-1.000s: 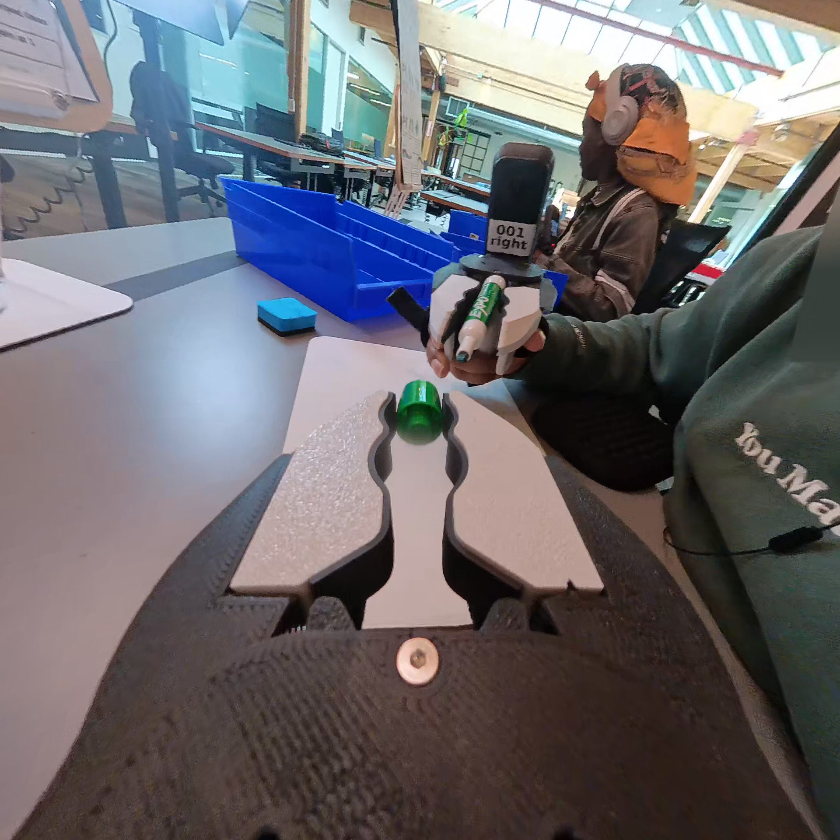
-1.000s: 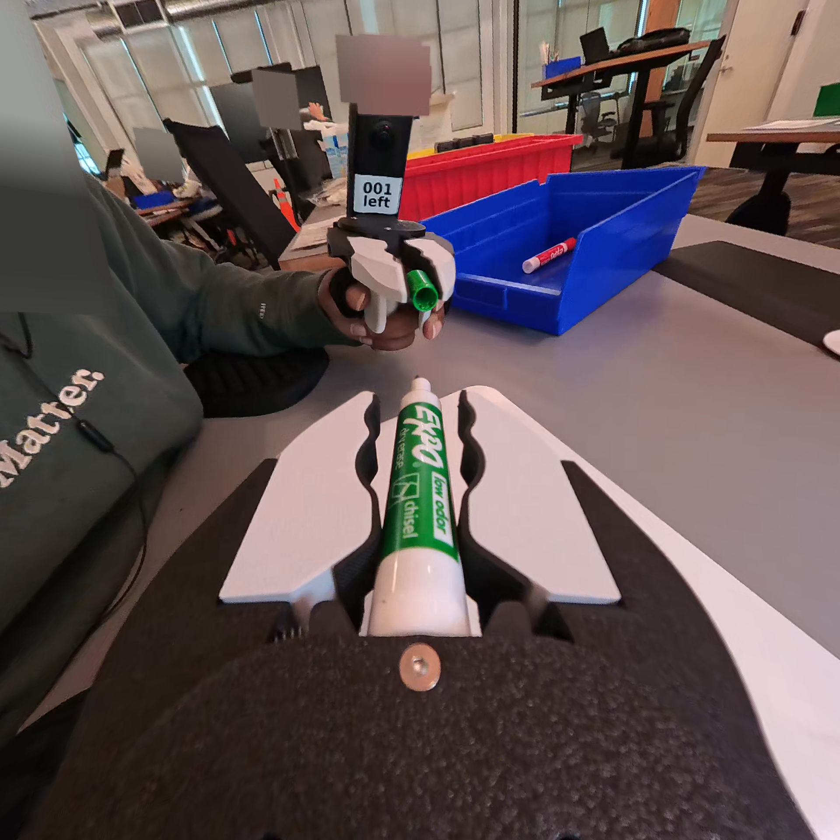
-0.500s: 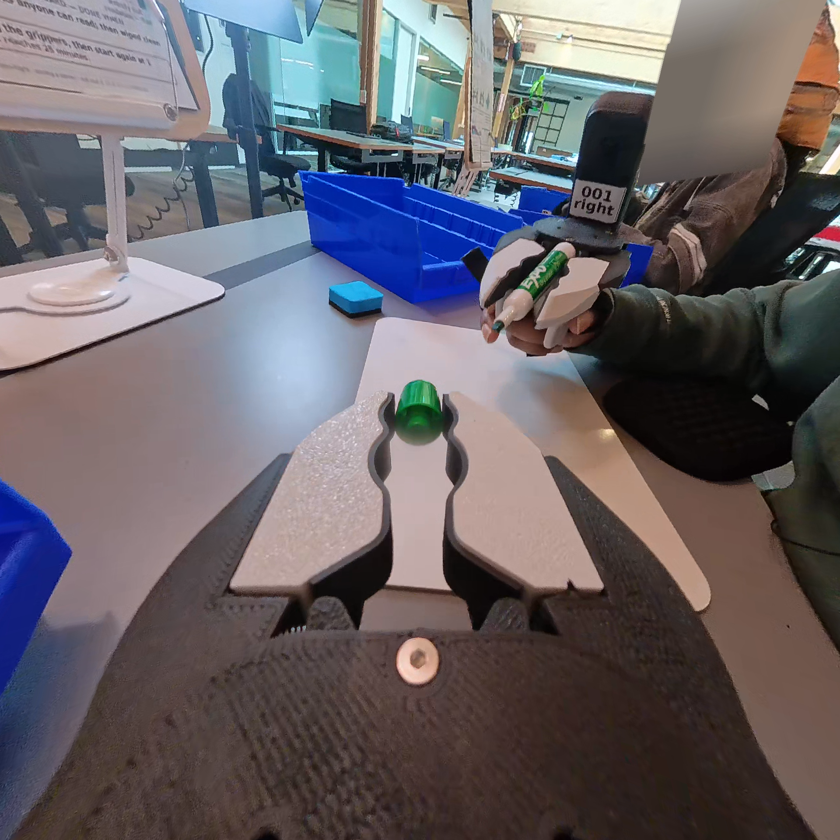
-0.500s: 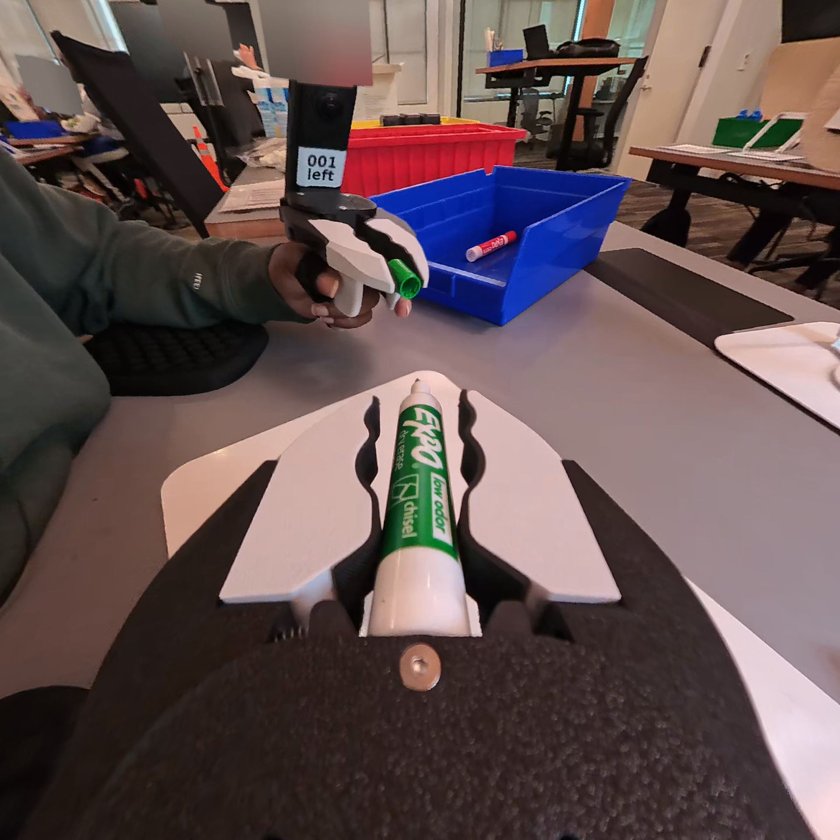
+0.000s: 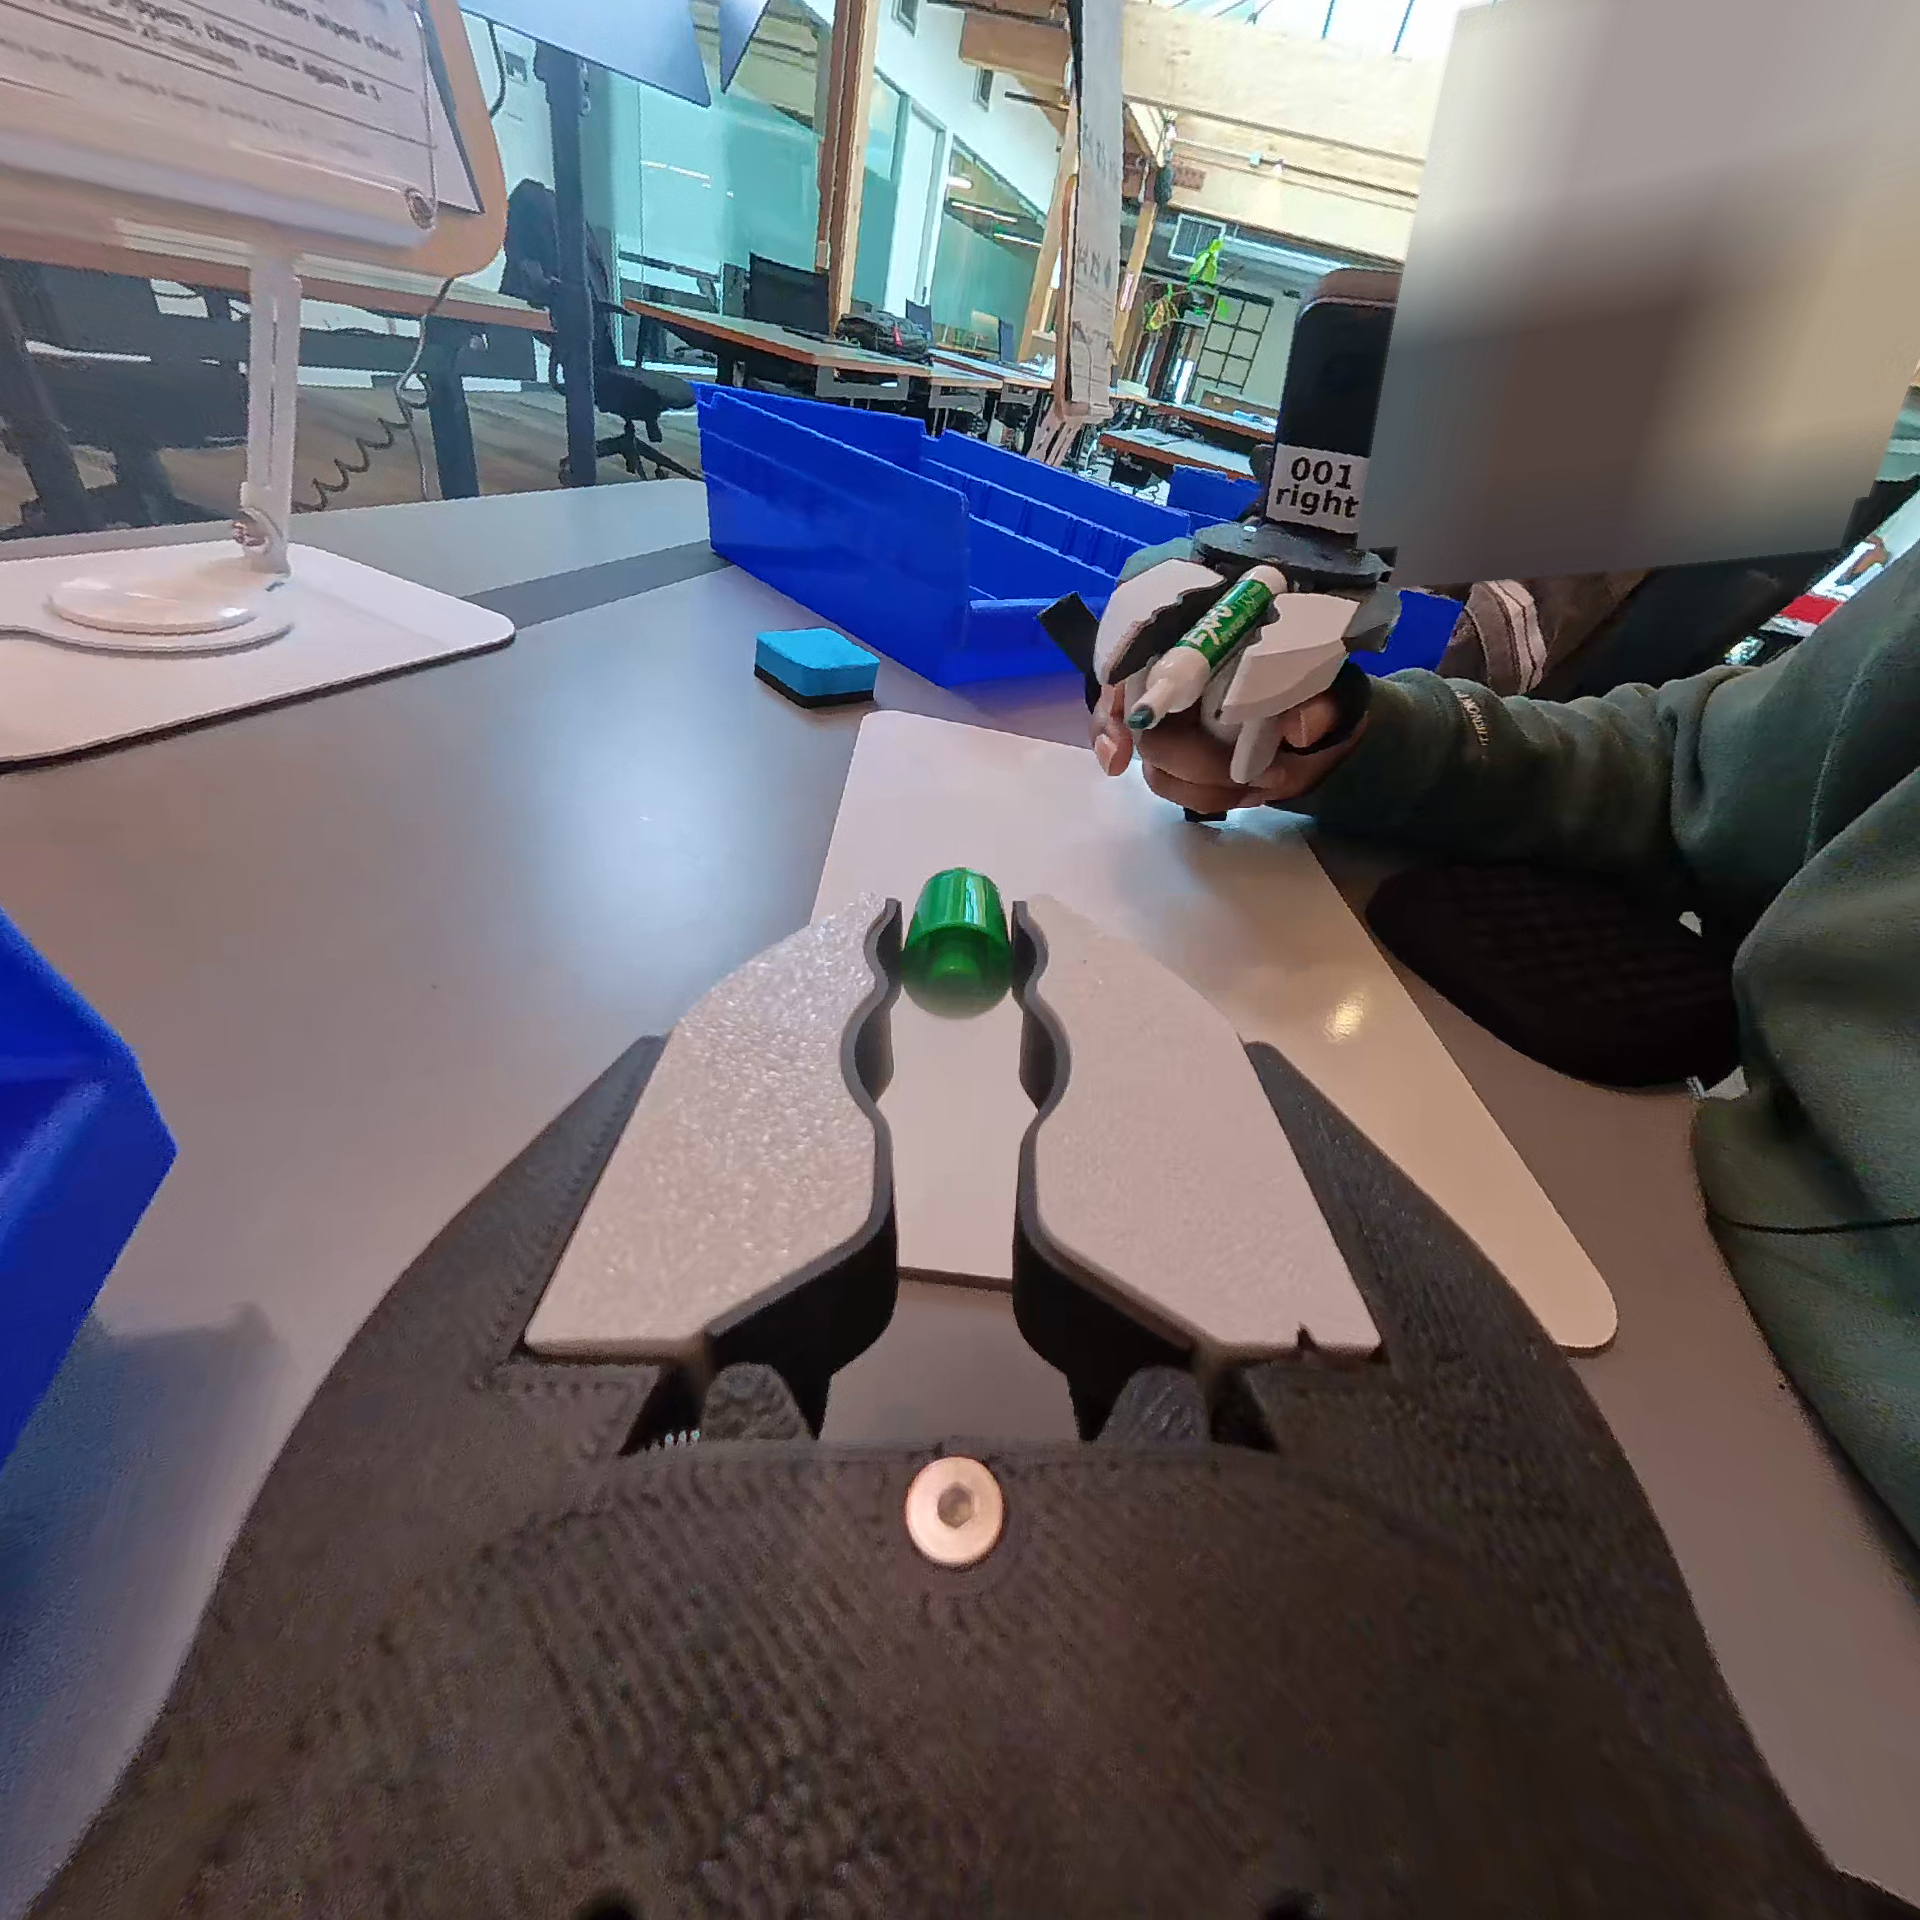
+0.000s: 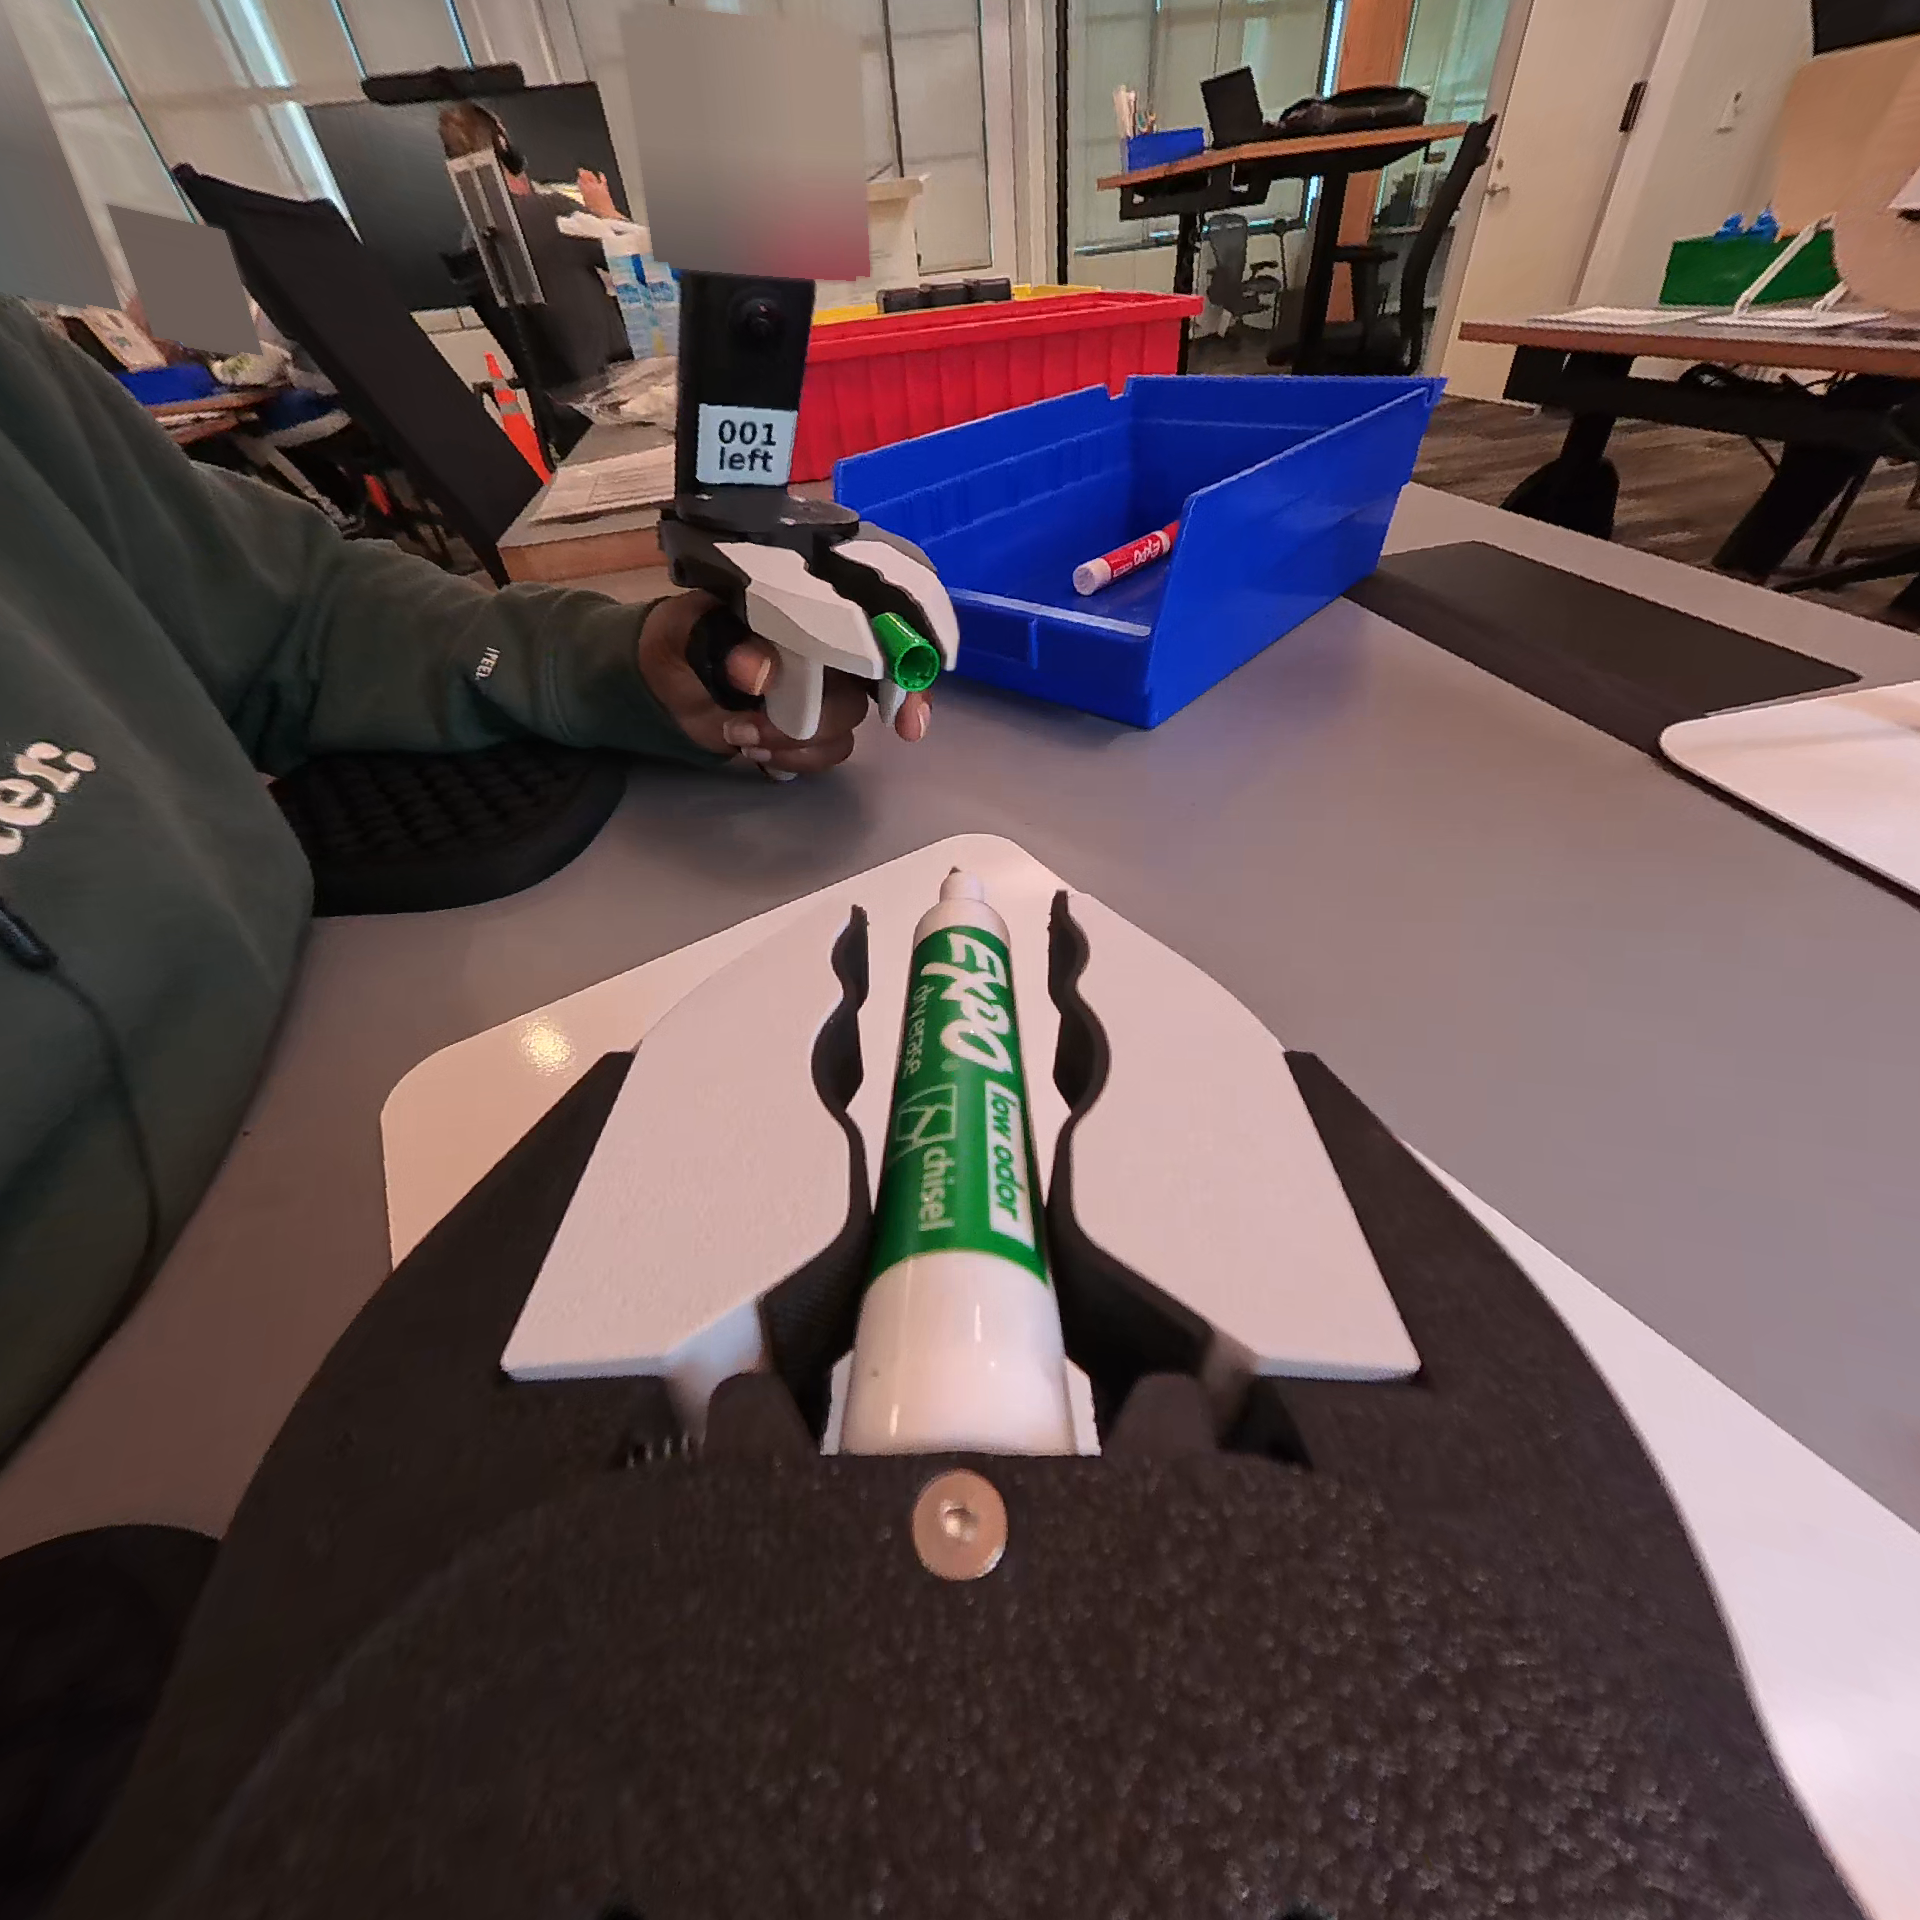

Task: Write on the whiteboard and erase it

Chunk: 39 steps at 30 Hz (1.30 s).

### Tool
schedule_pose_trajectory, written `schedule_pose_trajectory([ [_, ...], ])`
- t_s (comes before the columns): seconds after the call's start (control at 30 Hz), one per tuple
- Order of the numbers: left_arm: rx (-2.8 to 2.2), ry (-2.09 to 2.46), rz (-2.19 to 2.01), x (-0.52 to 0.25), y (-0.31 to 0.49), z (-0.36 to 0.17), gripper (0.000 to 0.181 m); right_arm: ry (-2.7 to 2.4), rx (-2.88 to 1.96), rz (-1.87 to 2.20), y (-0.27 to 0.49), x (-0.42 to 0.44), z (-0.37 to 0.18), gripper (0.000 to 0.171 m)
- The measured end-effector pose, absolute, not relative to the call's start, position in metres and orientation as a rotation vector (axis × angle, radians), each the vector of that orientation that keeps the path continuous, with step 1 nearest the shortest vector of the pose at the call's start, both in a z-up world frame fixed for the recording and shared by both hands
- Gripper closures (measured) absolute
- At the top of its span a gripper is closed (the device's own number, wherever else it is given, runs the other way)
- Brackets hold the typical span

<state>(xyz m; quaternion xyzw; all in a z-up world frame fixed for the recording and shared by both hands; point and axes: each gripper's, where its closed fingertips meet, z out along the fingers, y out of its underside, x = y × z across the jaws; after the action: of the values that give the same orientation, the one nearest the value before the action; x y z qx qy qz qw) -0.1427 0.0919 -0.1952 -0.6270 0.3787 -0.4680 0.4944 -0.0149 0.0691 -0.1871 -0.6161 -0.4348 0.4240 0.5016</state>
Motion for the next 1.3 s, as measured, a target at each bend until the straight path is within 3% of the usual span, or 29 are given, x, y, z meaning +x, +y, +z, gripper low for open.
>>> schedule_pose_trajectory([
  [1.3,-1.457,0.929,-1.012,-0.144,0.092,-0.186,0.161,-1.051,-1.45,0.988,0.062,-0.02,-0.18,0.137],
])
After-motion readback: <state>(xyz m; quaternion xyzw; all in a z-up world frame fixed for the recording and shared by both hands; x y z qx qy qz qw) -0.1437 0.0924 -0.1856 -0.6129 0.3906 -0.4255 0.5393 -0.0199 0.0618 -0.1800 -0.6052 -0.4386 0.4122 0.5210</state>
